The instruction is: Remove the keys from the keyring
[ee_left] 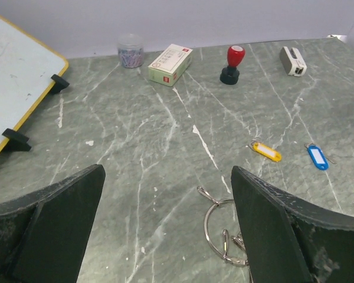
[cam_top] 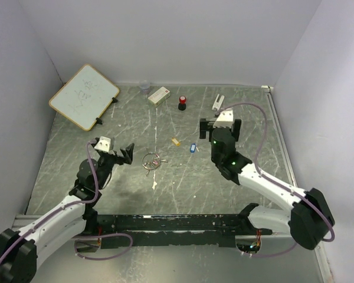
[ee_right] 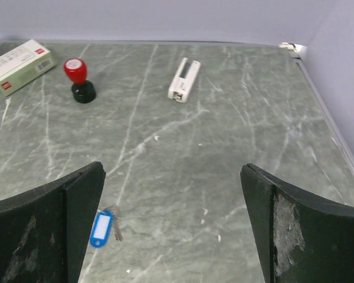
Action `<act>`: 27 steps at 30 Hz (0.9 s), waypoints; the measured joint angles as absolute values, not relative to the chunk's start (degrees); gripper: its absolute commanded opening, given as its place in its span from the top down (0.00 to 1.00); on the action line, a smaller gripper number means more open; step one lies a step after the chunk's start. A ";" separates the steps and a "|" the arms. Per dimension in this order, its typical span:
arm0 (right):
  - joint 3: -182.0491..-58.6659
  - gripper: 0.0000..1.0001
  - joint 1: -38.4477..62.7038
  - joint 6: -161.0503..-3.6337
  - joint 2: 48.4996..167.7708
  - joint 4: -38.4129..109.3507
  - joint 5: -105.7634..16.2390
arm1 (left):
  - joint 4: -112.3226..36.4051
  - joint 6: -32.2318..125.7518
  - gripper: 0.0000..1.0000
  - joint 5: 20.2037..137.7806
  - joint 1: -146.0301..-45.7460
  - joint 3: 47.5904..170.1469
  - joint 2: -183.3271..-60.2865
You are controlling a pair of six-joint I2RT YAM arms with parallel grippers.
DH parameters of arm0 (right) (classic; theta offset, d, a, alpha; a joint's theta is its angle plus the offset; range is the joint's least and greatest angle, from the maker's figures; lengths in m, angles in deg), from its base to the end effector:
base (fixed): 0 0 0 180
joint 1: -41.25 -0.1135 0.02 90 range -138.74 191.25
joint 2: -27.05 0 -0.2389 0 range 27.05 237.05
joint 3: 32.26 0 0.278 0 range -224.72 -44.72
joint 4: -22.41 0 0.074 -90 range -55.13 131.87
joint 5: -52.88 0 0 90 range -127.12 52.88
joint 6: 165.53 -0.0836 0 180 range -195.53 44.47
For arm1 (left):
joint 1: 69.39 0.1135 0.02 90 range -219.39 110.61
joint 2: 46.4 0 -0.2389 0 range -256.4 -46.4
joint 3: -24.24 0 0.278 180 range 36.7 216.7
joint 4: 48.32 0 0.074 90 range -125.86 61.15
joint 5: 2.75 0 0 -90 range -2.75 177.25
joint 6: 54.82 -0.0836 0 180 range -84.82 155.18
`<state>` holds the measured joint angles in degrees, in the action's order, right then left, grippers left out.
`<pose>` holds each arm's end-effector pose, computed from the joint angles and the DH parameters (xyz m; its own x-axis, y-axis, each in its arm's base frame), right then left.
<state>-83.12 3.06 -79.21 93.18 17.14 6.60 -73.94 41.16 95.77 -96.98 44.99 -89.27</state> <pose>0.2903 0.1548 0.2354 -0.1305 -0.0437 -0.9905 0.0967 0.9937 -0.0566 0.2351 -0.1089 0.1809 0.0197 -0.1266 -0.9918 0.3308 0.9369 -0.1130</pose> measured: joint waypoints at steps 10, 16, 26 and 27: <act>-76.12 0.00 3.06 -80.92 77.07 20.24 14.80 | -63.78 41.03 0.01 101.27 -97.35 44.51 -75.92; -74.42 0.00 3.04 -82.71 74.39 22.86 18.84 | -59.82 40.96 0.01 102.50 -97.35 44.47 -72.97; -72.08 0.00 3.06 -84.87 67.19 24.63 28.81 | -58.75 39.37 0.01 99.61 -97.38 43.99 -73.01; -71.62 0.00 3.06 -84.87 66.30 24.39 29.66 | -58.75 39.21 0.01 99.39 -97.38 43.97 -72.99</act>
